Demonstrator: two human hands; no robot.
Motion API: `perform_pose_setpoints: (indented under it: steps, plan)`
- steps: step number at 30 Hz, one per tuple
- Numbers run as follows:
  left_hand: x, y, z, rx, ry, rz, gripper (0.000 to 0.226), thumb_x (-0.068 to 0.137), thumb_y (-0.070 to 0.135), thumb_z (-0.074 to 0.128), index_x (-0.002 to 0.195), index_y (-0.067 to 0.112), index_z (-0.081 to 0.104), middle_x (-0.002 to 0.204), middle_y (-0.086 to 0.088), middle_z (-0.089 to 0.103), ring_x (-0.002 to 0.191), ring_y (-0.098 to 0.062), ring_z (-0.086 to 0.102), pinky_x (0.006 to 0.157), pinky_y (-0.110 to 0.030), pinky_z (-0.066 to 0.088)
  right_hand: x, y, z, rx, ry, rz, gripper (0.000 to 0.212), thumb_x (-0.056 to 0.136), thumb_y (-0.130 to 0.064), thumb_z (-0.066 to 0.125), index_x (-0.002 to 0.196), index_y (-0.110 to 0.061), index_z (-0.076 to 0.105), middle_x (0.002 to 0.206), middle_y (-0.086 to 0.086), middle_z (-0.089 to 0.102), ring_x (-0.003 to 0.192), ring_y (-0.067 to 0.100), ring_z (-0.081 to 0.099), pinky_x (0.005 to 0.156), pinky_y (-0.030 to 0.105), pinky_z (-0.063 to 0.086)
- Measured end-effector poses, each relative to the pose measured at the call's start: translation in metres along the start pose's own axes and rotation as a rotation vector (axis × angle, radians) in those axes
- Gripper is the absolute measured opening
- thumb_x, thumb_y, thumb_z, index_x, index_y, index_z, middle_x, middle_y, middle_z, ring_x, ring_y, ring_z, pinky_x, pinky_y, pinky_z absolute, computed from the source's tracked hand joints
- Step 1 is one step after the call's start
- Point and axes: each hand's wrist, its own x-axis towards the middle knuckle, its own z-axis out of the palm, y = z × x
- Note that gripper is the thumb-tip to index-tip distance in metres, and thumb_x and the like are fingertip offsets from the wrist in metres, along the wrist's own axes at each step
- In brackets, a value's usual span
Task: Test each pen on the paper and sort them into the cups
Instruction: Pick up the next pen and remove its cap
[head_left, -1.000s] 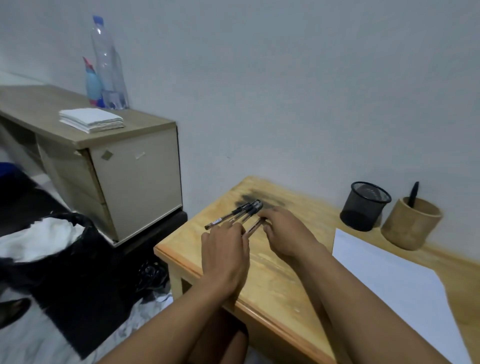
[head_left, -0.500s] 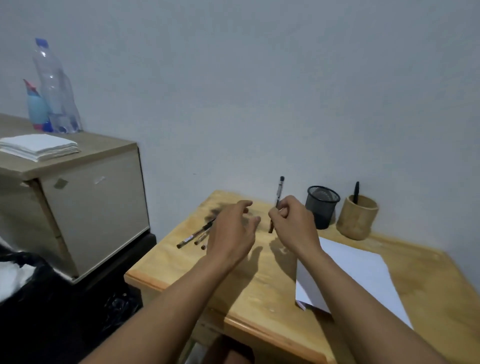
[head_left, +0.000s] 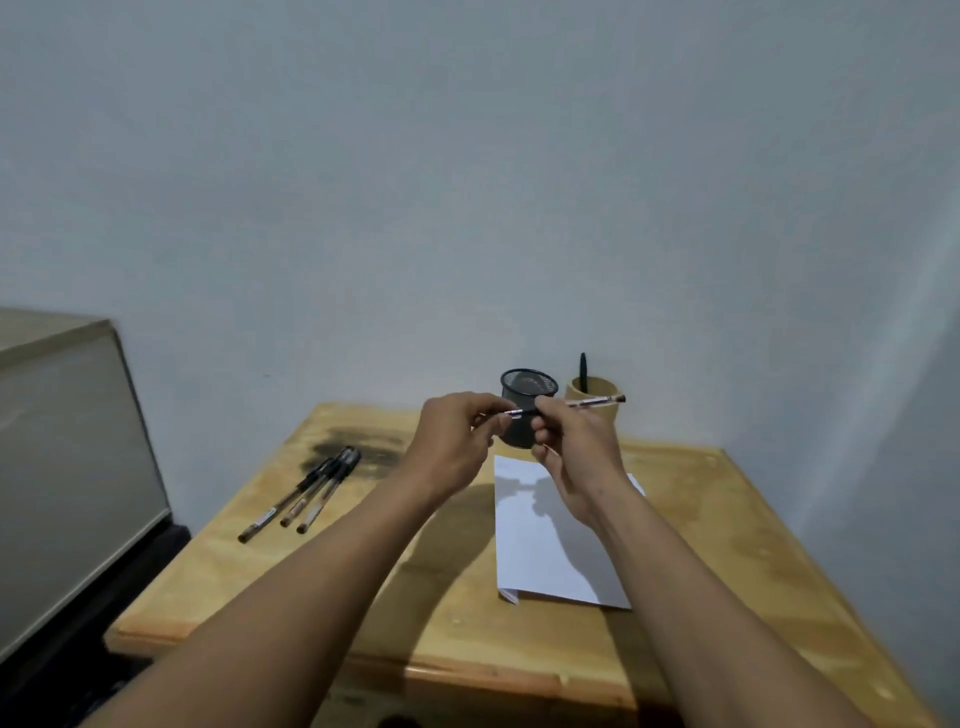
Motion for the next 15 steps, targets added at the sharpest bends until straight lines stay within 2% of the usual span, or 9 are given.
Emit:
perform_pose_setpoints:
  steps: [4, 6, 9, 11, 13, 15]
  plan:
    - [0.005, 0.011, 0.002, 0.006, 0.004, 0.058, 0.014, 0.087, 0.014, 0.074, 0.099, 0.018, 0.079, 0.081, 0.008, 0.076, 0.072, 0.002, 0.067, 0.076, -0.022, 0.054, 0.005, -0.002, -0.006, 0.095, 0.032, 0.025, 0.012, 0.096, -0.009, 0.063, 0.085, -0.005, 0.064, 0.059, 0.002, 0.056, 0.05, 0.008, 0.05, 0.052, 0.02, 0.046]
    - [0.008, 0.012, 0.002, -0.013, -0.008, 0.03, 0.011, 0.088, 0.013, 0.073, 0.097, 0.016, 0.08, 0.075, 0.007, 0.074, 0.071, -0.001, 0.069, 0.076, -0.026, 0.056, 0.007, -0.001, -0.008, 0.113, 0.035, 0.028, 0.014, 0.097, -0.009, 0.062, 0.084, -0.005, 0.063, 0.059, 0.002, 0.056, 0.049, 0.008, 0.05, 0.05, 0.019, 0.046]
    - [0.011, 0.014, 0.001, 0.008, -0.057, 0.003, 0.011, 0.091, 0.015, 0.069, 0.094, 0.014, 0.081, 0.07, -0.003, 0.074, 0.076, -0.021, 0.073, 0.077, -0.037, 0.058, 0.01, 0.002, -0.01, 0.136, 0.035, 0.029, 0.015, 0.098, -0.008, 0.06, 0.084, -0.005, 0.063, 0.06, 0.004, 0.056, 0.049, 0.008, 0.05, 0.049, 0.018, 0.046]
    - [0.013, 0.01, 0.002, 0.004, -0.079, -0.019, 0.013, 0.09, 0.015, 0.068, 0.088, 0.015, 0.08, 0.065, -0.003, 0.071, 0.075, -0.026, 0.072, 0.075, -0.038, 0.058, 0.012, 0.004, -0.011, 0.123, 0.033, 0.021, 0.015, 0.098, -0.007, 0.059, 0.084, -0.005, 0.063, 0.06, 0.004, 0.056, 0.049, 0.008, 0.05, 0.049, 0.018, 0.046]
    - [0.014, 0.004, 0.003, 0.002, -0.1, -0.05, 0.015, 0.09, 0.014, 0.066, 0.084, 0.013, 0.079, 0.055, 0.002, 0.064, 0.066, -0.022, 0.068, 0.072, -0.036, 0.057, 0.013, 0.006, -0.012, 0.086, 0.033, 0.007, 0.016, 0.099, -0.007, 0.059, 0.084, -0.004, 0.063, 0.061, 0.005, 0.056, 0.049, 0.008, 0.049, 0.049, 0.018, 0.045]
    - [0.013, -0.001, 0.005, -0.03, -0.119, -0.087, 0.016, 0.089, 0.016, 0.064, 0.081, 0.013, 0.078, 0.055, 0.006, 0.061, 0.061, -0.015, 0.06, 0.075, -0.04, 0.058, 0.013, 0.01, -0.013, 0.057, 0.042, 0.0, 0.017, 0.099, -0.007, 0.059, 0.083, -0.004, 0.063, 0.062, 0.005, 0.056, 0.048, 0.008, 0.049, 0.049, 0.018, 0.045]
